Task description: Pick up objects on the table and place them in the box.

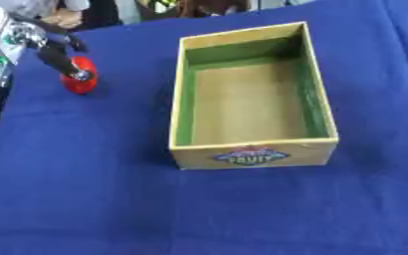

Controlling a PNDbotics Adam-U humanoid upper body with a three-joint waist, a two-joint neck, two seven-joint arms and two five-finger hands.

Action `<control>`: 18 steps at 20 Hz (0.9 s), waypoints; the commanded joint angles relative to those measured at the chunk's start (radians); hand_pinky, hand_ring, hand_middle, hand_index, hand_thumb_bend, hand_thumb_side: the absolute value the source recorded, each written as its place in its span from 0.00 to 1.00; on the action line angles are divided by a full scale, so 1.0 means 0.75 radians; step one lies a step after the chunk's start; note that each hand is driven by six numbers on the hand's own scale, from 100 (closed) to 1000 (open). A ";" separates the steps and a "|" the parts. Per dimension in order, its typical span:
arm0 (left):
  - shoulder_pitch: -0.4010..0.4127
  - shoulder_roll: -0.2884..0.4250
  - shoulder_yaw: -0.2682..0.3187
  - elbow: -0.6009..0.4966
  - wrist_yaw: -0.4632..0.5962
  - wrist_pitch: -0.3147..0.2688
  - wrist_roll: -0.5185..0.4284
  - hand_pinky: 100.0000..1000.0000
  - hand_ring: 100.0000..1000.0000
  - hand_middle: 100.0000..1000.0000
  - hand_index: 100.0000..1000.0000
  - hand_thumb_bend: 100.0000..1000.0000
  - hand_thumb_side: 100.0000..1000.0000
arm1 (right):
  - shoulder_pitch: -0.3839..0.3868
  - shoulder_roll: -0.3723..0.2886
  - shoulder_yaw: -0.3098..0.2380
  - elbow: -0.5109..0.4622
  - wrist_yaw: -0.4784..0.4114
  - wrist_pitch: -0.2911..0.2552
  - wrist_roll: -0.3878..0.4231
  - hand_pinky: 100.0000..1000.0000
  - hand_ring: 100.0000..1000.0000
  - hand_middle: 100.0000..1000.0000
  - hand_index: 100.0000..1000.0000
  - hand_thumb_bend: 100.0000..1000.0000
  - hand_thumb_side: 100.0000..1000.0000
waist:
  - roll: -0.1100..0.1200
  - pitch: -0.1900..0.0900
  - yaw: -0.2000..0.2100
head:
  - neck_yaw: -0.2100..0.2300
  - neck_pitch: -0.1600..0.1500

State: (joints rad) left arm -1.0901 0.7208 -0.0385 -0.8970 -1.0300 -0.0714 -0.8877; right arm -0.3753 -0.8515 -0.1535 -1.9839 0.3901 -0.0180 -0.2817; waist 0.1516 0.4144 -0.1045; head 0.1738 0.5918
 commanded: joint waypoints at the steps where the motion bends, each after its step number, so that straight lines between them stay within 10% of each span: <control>1: -0.024 0.065 0.042 0.019 0.009 -0.003 0.022 0.64 0.84 0.95 1.00 0.20 0.55 | -0.014 -0.039 -0.013 -0.022 -0.010 -0.002 -0.006 0.81 0.84 0.84 0.83 0.02 1.00 | -0.007 -0.024 -0.002 | 0.008 -0.021; 18: -0.008 0.059 0.072 0.113 0.009 0.031 0.062 0.60 0.81 0.94 1.00 0.19 0.54 | -0.023 -0.029 -0.006 -0.022 -0.015 -0.006 -0.016 0.81 0.84 0.83 0.82 0.02 1.00 | 0.008 0.008 -0.026 | 0.030 -0.045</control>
State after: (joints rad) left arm -1.0835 0.7218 0.0032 -0.8079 -1.0291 -0.0524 -0.8426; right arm -0.3795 -0.8511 -0.1526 -1.9839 0.3842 -0.0219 -0.2905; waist 0.1643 0.4411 -0.1243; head 0.1915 0.5695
